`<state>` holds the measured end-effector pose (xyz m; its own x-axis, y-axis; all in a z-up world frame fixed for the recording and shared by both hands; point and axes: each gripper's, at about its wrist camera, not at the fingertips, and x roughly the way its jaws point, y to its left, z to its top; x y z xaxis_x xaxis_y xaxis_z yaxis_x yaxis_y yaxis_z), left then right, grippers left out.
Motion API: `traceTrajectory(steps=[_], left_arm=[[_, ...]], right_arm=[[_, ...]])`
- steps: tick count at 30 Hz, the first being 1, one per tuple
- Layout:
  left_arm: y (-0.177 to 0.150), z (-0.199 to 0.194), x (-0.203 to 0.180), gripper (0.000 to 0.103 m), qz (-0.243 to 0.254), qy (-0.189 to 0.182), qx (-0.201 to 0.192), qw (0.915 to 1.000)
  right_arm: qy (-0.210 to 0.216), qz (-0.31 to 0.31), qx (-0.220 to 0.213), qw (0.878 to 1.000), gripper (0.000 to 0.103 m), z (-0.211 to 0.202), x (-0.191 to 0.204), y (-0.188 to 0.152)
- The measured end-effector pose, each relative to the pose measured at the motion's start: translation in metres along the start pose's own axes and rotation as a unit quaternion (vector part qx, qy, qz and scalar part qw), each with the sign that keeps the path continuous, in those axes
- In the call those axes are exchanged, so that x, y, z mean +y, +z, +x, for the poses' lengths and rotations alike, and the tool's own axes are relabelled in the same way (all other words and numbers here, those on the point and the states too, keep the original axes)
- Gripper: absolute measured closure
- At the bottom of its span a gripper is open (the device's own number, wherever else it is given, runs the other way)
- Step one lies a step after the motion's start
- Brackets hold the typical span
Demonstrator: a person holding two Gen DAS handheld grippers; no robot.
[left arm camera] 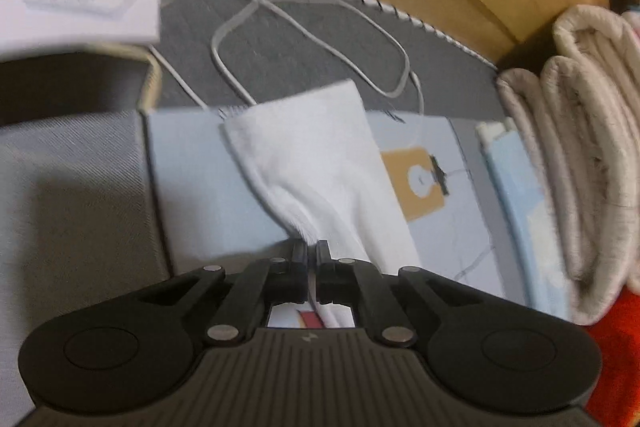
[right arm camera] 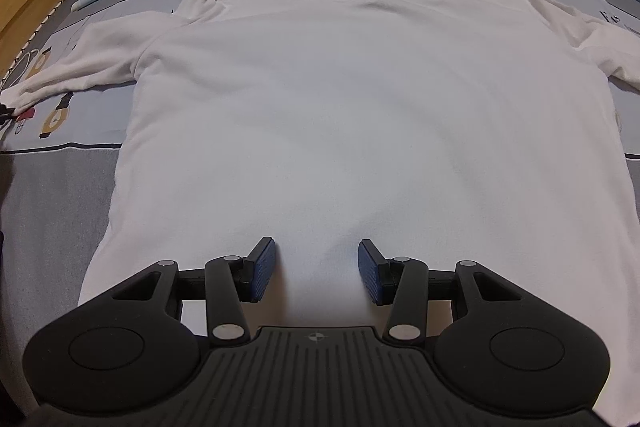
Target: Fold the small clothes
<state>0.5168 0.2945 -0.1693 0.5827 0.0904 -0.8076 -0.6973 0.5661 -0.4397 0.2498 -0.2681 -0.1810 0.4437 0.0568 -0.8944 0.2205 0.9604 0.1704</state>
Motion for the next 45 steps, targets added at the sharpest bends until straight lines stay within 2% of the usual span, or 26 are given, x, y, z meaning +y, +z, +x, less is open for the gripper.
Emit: traceTrajectory(steps=[2, 5, 8, 11, 14, 17, 19, 21, 23, 25, 26, 27, 28, 29, 31, 32, 33, 34, 38, 41, 43, 45], left_arm=[[0.005, -0.023, -0.011, 0.100, 0.014, -0.003, -0.024, 0.9996], [0.009, -0.074, -0.038, 0.100, 0.036, -0.064, -0.042, 0.9964], [-0.003, -0.128, -0.066, 0.100, 0.082, -0.099, -0.062, 0.9897], [-0.016, -0.158, -0.084, 0.100, 0.103, -0.102, -0.063, 0.9875], [-0.028, -0.171, -0.120, 0.100, 0.151, -0.078, -0.062, 0.9835], [-0.067, -0.195, -0.180, 0.100, 0.202, -0.113, -0.057, 0.9711], [-0.118, -0.224, -0.230, 0.100, 0.253, -0.158, -0.058, 0.9526], [-0.178, -0.250, -0.271, 0.100, 0.300, -0.208, -0.037, 0.9303], [-0.251, -0.269, -0.299, 0.100, 0.341, -0.256, -0.001, 0.9044], [-0.332, -0.277, -0.309, 0.098, 0.377, -0.292, 0.057, 0.8772], [-0.367, -0.275, -0.306, 0.084, 0.387, -0.300, 0.080, 0.8684], [-0.404, -0.268, -0.301, 0.034, 0.409, -0.300, 0.113, 0.8545], [-0.435, -0.259, -0.293, 0.011, 0.439, -0.293, 0.145, 0.8368], [-0.463, -0.249, -0.280, 0.000, 0.476, -0.269, 0.162, 0.8213], [-0.484, -0.237, -0.248, 0.004, 0.538, -0.231, 0.133, 0.7992], [-0.483, -0.231, -0.233, 0.004, 0.560, -0.210, 0.122, 0.7920], [-0.474, -0.224, -0.214, 0.004, 0.570, -0.190, 0.112, 0.7915], [-0.458, -0.218, -0.194, 0.004, 0.569, -0.177, 0.105, 0.7959], [-0.378, -0.190, -0.123, 0.004, 0.554, -0.090, 0.058, 0.8255], [-0.327, -0.164, -0.096, 0.004, 0.527, -0.048, 0.015, 0.8482], [-0.307, -0.144, -0.098, 0.004, 0.497, -0.060, 0.011, 0.8657], [-0.289, -0.124, -0.097, 0.004, 0.450, -0.105, 0.046, 0.8858]], right_arm=[[0.001, 0.008, -0.004, 1.000, 0.055, -0.002, 0.000, 0.000], [0.014, 0.020, -0.014, 1.000, 0.055, -0.011, -0.003, 0.001], [0.027, 0.024, -0.030, 0.999, 0.055, -0.028, -0.012, -0.001], [0.035, 0.034, -0.045, 0.998, 0.055, -0.049, -0.031, -0.005], [0.035, 0.054, -0.062, 0.996, 0.055, -0.066, -0.059, -0.012], [0.034, 0.090, -0.080, 0.992, 0.055, -0.081, -0.090, -0.019], [0.037, 0.111, -0.089, 0.989, 0.055, -0.090, -0.109, -0.023], [0.038, 0.125, -0.103, 0.986, 0.055, -0.100, -0.127, -0.027], [0.031, 0.139, -0.117, 0.983, 0.055, -0.107, -0.143, -0.030], [0.022, 0.155, -0.127, 0.979, 0.055, -0.112, -0.160, -0.033], [0.018, 0.164, -0.127, 0.978, 0.055, -0.113, -0.170, -0.035], [0.013, 0.173, -0.125, 0.977, 0.055, -0.113, -0.179, -0.037], [0.009, 0.180, -0.123, 0.976, 0.055, -0.113, -0.187, -0.038], [0.007, 0.186, -0.121, 0.975, 0.055, -0.113, -0.194, -0.039], [0.007, 0.194, -0.123, 0.973, 0.055, -0.114, -0.206, -0.038], [0.010, 0.196, -0.127, 0.972, 0.055, -0.113, -0.210, -0.036], [0.011, 0.198, -0.129, 0.972, 0.055, -0.112, -0.213, -0.033], [0.012, 0.199, -0.130, 0.971, 0.055, -0.110, -0.216, -0.028], [0.039, 0.199, -0.148, 0.968, 0.055, -0.105, -0.219, 0.001], [0.056, 0.209, -0.149, 0.965, 0.055, -0.092, -0.212, 0.033], [0.073, 0.218, -0.141, 0.963, 0.055, -0.078, -0.204, 0.058], [0.085, 0.233, -0.130, 0.960, 0.055, -0.068, -0.193, 0.075]])
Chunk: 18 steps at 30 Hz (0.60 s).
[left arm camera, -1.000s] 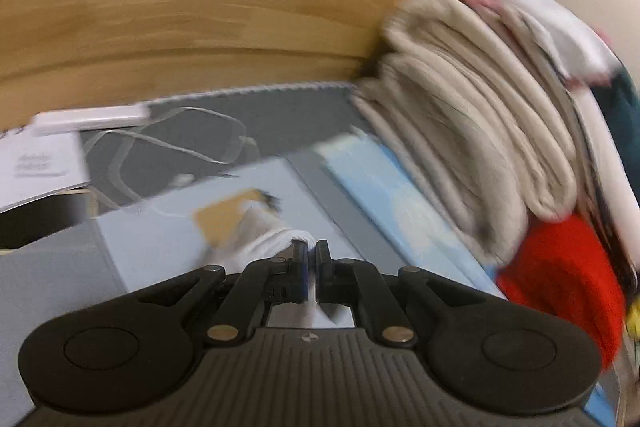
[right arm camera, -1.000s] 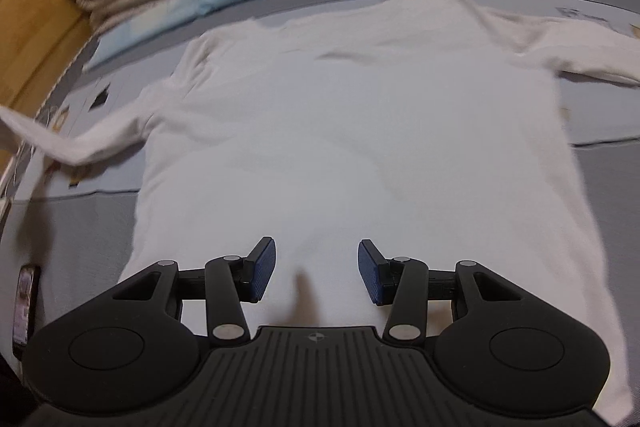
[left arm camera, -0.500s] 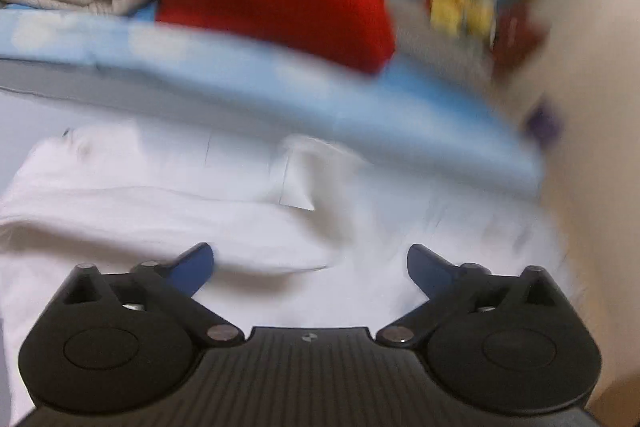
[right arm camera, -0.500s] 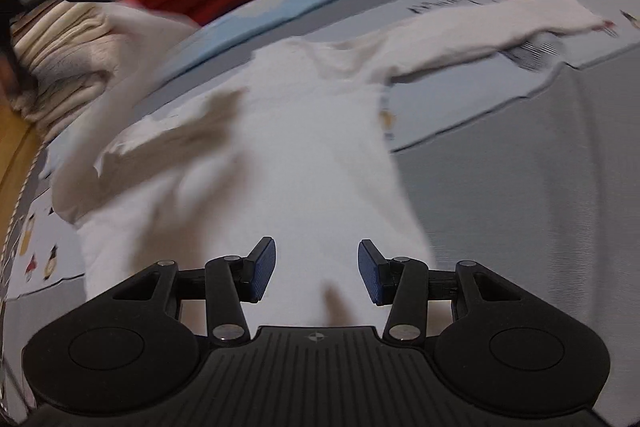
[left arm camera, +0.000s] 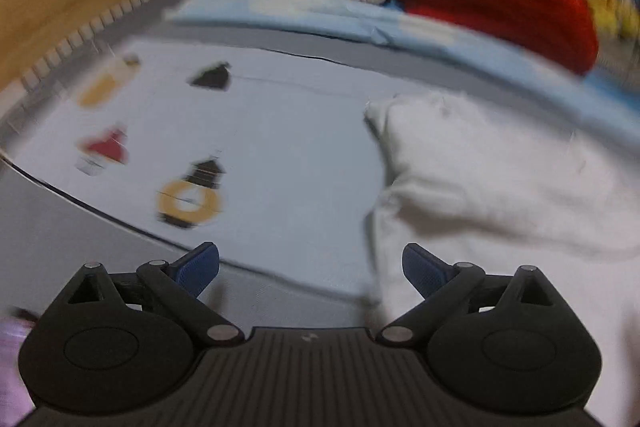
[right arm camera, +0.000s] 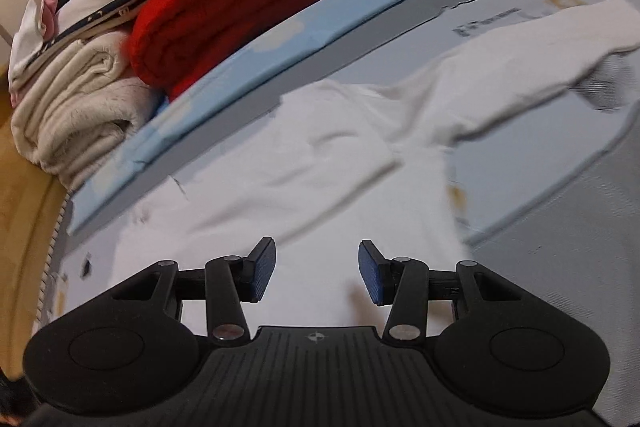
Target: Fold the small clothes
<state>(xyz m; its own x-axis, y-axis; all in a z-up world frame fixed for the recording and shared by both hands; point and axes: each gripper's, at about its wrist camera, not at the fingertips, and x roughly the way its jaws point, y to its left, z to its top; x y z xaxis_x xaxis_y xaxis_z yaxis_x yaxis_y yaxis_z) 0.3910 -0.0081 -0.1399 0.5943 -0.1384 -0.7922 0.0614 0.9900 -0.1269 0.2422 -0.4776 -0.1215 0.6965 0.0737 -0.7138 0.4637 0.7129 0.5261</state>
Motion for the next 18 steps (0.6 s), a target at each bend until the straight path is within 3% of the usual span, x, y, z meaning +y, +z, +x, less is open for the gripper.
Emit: traceTrajectory(steps=[3, 6, 9, 11, 12, 15, 18], left_arm=[[0.016, 0.022, 0.023, 0.004, -0.079, -0.072, 0.037, 0.9935], [0.029, 0.033, 0.031, 0.004, -0.103, -0.063, 0.037, 0.9920], [0.036, 0.045, 0.032, 0.004, -0.102, -0.080, 0.052, 0.9902], [0.039, 0.049, 0.032, 0.004, -0.113, -0.082, 0.067, 0.9879], [0.040, 0.050, 0.036, 0.004, -0.121, -0.077, 0.069, 0.9873], [0.041, 0.057, 0.053, 0.004, -0.161, -0.061, 0.087, 0.9813], [0.043, 0.056, 0.071, 0.004, -0.205, -0.059, 0.097, 0.9720]], right_arm=[[0.045, 0.024, 0.041, 0.998, 0.053, 0.027, 0.028, -0.005], [0.094, 0.033, 0.082, 0.992, 0.053, 0.061, 0.065, -0.029], [0.142, 0.061, 0.133, 0.979, 0.056, 0.100, 0.101, -0.059], [0.178, 0.086, 0.169, 0.966, 0.071, 0.121, 0.122, -0.075], [0.195, 0.098, 0.180, 0.959, 0.071, 0.131, 0.134, -0.083], [0.222, 0.114, 0.175, 0.952, 0.070, 0.149, 0.166, -0.094], [0.217, 0.126, 0.152, 0.956, 0.070, 0.163, 0.183, -0.098]])
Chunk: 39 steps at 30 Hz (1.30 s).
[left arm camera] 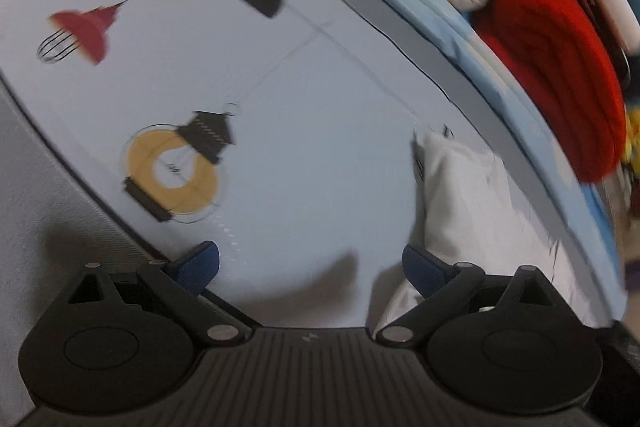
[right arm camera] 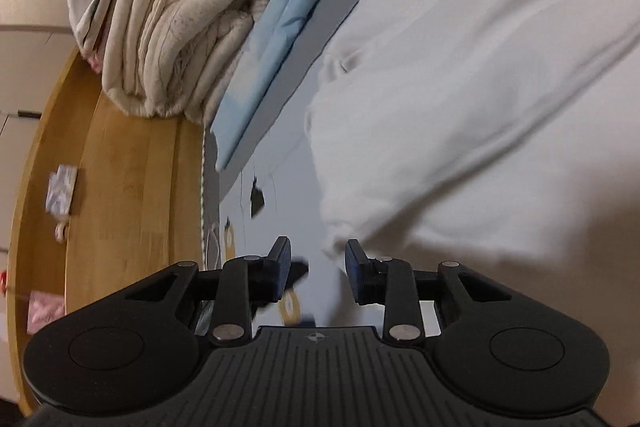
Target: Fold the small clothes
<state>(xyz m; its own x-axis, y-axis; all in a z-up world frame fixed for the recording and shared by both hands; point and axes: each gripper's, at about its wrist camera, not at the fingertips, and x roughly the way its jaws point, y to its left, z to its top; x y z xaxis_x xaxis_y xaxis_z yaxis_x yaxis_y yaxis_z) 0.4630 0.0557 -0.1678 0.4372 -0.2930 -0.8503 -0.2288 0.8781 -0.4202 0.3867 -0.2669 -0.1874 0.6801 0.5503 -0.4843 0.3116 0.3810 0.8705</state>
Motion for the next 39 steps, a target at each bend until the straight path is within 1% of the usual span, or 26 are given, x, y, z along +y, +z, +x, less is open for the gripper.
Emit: traceTrajectory(steps=[1, 2, 4, 6, 8, 9, 10, 12, 13, 14, 15, 16, 18, 19, 21, 22, 23, 26, 27, 29, 31, 33, 34, 35, 37, 39], left_arm=[[0.002, -0.001, 0.001, 0.004, -0.005, 0.004, 0.001, 1.0000], [0.003, -0.001, 0.001, 0.004, -0.003, 0.009, 0.002, 1.0000], [0.003, 0.000, -0.002, 0.004, 0.012, 0.006, 0.005, 0.9999], [-0.001, 0.003, -0.005, 0.004, 0.021, -0.006, 0.013, 0.9997], [-0.004, 0.007, -0.010, 0.004, 0.032, -0.018, 0.015, 0.9992], [-0.007, 0.008, -0.012, 0.004, 0.037, -0.022, 0.010, 0.9990], [-0.009, 0.009, -0.013, 0.004, 0.039, -0.027, 0.007, 0.9989], [-0.009, 0.009, -0.013, 0.004, 0.030, -0.039, 0.006, 0.9988], [-0.008, 0.011, -0.011, 0.004, 0.022, -0.043, 0.005, 0.9988], [-0.007, 0.011, -0.010, 0.004, 0.015, -0.044, 0.006, 0.9989], [-0.008, 0.012, -0.008, 0.004, 0.011, -0.045, 0.006, 0.9989], [-0.007, 0.012, -0.008, 0.004, 0.008, -0.045, 0.005, 0.9990], [-0.007, 0.010, -0.006, 0.004, 0.004, -0.044, 0.000, 0.9990], [-0.005, 0.011, -0.007, 0.004, 0.004, -0.044, -0.002, 0.9990], [-0.005, 0.013, -0.009, 0.004, 0.011, -0.043, -0.003, 0.9990], [-0.006, 0.013, -0.010, 0.004, 0.017, -0.042, -0.005, 0.9990], [-0.006, 0.014, -0.012, 0.004, 0.024, -0.043, -0.007, 0.9988], [-0.009, 0.016, -0.016, 0.004, 0.040, -0.054, -0.007, 0.9977], [-0.010, 0.018, -0.018, 0.003, 0.045, -0.060, -0.005, 0.9972], [-0.013, 0.022, -0.022, 0.001, 0.055, -0.068, 0.000, 0.9962], [-0.018, 0.025, -0.026, 0.001, 0.070, -0.074, 0.010, 0.9948], [-0.021, 0.025, -0.032, 0.001, 0.091, -0.067, 0.009, 0.9936], [-0.022, 0.025, -0.033, 0.001, 0.098, -0.064, 0.008, 0.9931], [-0.023, 0.026, -0.034, 0.001, 0.104, -0.062, 0.009, 0.9927], [-0.023, 0.027, -0.036, 0.001, 0.110, -0.057, 0.010, 0.9923], [-0.024, 0.027, -0.036, 0.001, 0.113, -0.057, 0.011, 0.9919]], right_arm=[[-0.001, -0.002, -0.002, 1.000, 0.075, 0.008, 0.000, -0.001], [-0.007, -0.007, 0.003, 1.000, 0.103, 0.014, 0.000, -0.003], [-0.033, -0.038, 0.027, 0.998, 0.103, 0.020, 0.001, -0.011], [-0.077, -0.091, 0.046, 0.992, 0.103, 0.019, 0.001, -0.025], [-0.097, -0.086, 0.054, 0.990, 0.103, 0.016, -0.008, -0.027], [-0.090, -0.070, 0.052, 0.992, 0.103, 0.010, -0.012, -0.024], [-0.074, -0.058, 0.048, 0.994, 0.099, 0.003, -0.013, -0.019], [-0.051, -0.036, 0.025, 0.998, 0.097, -0.011, -0.015, -0.008], [-0.045, -0.025, 0.015, 0.999, 0.079, -0.015, -0.015, -0.004], [-0.043, -0.015, 0.008, 0.999, 0.051, -0.018, -0.016, 0.000], [-0.043, -0.004, 0.004, 0.999, 0.043, -0.017, -0.016, 0.003], [-0.041, 0.005, 0.004, 0.999, 0.041, -0.014, -0.017, 0.004], [-0.033, 0.018, 0.016, 0.999, 0.041, -0.002, -0.019, 0.006], [-0.027, 0.021, 0.017, 0.999, 0.044, 0.003, -0.021, 0.006], [-0.012, 0.015, 0.014, 1.000, 0.066, 0.014, -0.022, 0.004], [-0.001, 0.007, 0.016, 1.000, 0.098, 0.015, -0.026, 0.004], [-0.003, -0.007, 0.016, 1.000, 0.099, 0.013, -0.026, 0.003], [-0.024, -0.077, 0.037, 0.996, 0.100, 0.006, -0.019, -0.003], [-0.034, -0.090, 0.048, 0.994, 0.100, 0.004, -0.020, -0.005], [-0.048, -0.086, 0.062, 0.993, 0.099, 0.004, -0.030, -0.005], [-0.063, -0.065, 0.085, 0.992, 0.093, 0.007, -0.038, 0.001], [-0.066, -0.068, 0.099, 0.990, 0.088, 0.004, -0.036, 0.005], [-0.072, -0.081, 0.105, 0.989, 0.077, -0.002, -0.032, 0.007], [-0.080, -0.102, 0.111, 0.985, 0.069, -0.011, -0.027, 0.009], [-0.101, -0.157, 0.105, 0.977, 0.067, -0.031, -0.012, 0.017], [-0.124, -0.221, 0.075, 0.964, 0.067, -0.050, 0.007, 0.035]])
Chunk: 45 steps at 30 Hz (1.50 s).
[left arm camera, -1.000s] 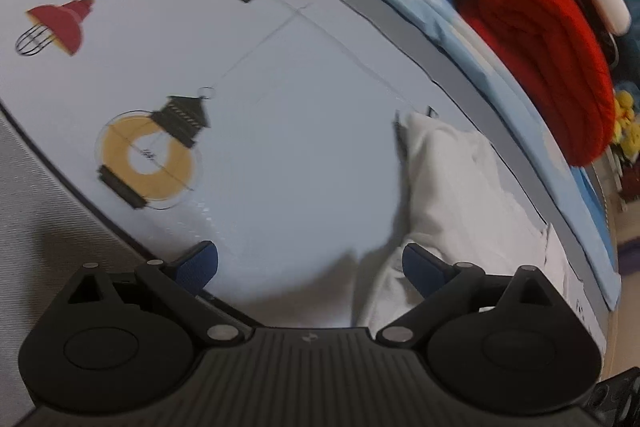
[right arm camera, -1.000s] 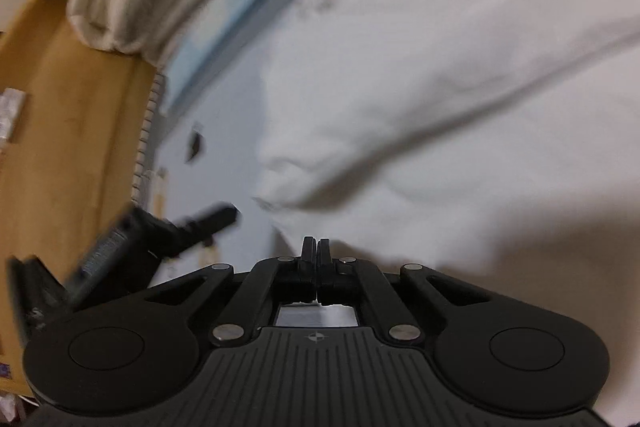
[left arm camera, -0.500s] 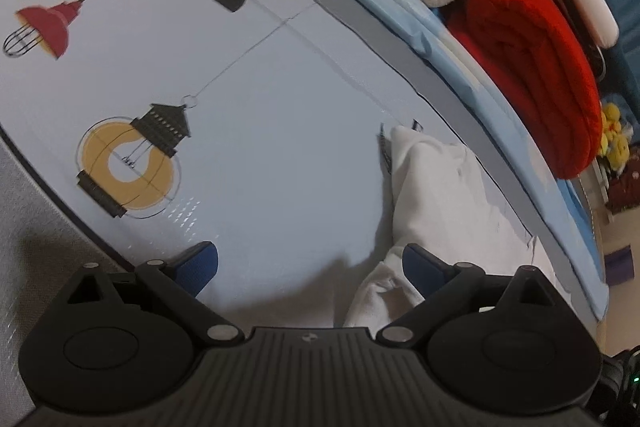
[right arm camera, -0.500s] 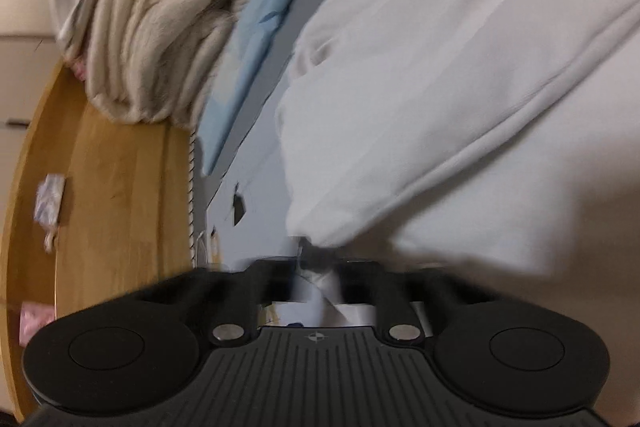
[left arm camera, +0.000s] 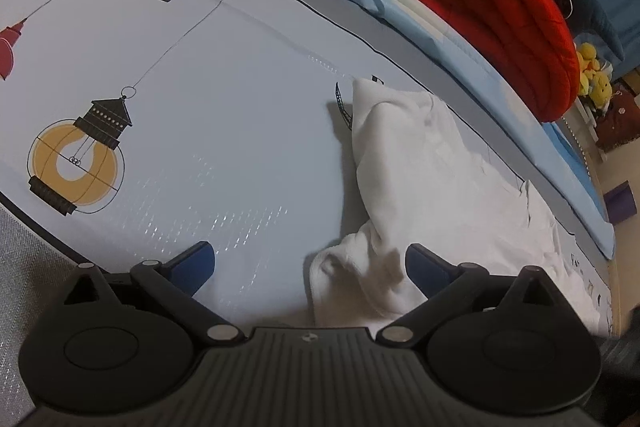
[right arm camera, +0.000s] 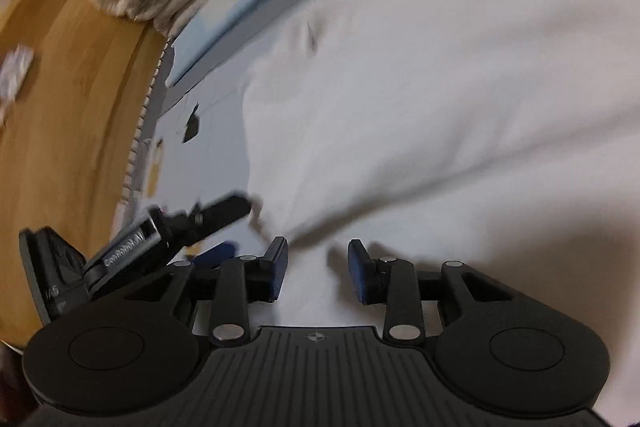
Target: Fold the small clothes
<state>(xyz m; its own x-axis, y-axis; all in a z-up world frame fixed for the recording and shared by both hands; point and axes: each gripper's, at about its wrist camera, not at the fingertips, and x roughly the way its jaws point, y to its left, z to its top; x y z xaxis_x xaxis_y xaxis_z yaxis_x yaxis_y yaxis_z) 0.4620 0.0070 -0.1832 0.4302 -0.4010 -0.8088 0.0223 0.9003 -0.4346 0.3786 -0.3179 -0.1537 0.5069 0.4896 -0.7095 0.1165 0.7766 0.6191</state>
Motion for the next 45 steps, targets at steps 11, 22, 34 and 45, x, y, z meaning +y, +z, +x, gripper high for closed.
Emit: traceTrajectory(steps=[11, 22, 34, 45], left_arm=[[0.015, -0.002, 0.029, 0.001, -0.084, -0.064, 0.024, 0.9941], [0.014, 0.009, 0.014, 0.097, -0.041, -0.066, 0.050, 0.9957], [0.015, 0.012, 0.030, 0.098, -0.081, -0.075, 0.062, 0.9920], [0.020, 0.003, 0.044, 0.103, -0.124, -0.037, 0.069, 0.9892]], right_arm=[[0.003, -0.078, 0.020, 0.997, 0.055, 0.076, 0.054, 0.103], [-0.016, -0.142, -0.049, 0.989, 0.103, 0.103, 0.069, 0.103], [0.012, -0.097, 0.028, 0.995, 0.036, 0.115, 0.052, 0.101], [-0.030, -0.207, -0.070, 0.975, 0.099, 0.108, 0.086, 0.092]])
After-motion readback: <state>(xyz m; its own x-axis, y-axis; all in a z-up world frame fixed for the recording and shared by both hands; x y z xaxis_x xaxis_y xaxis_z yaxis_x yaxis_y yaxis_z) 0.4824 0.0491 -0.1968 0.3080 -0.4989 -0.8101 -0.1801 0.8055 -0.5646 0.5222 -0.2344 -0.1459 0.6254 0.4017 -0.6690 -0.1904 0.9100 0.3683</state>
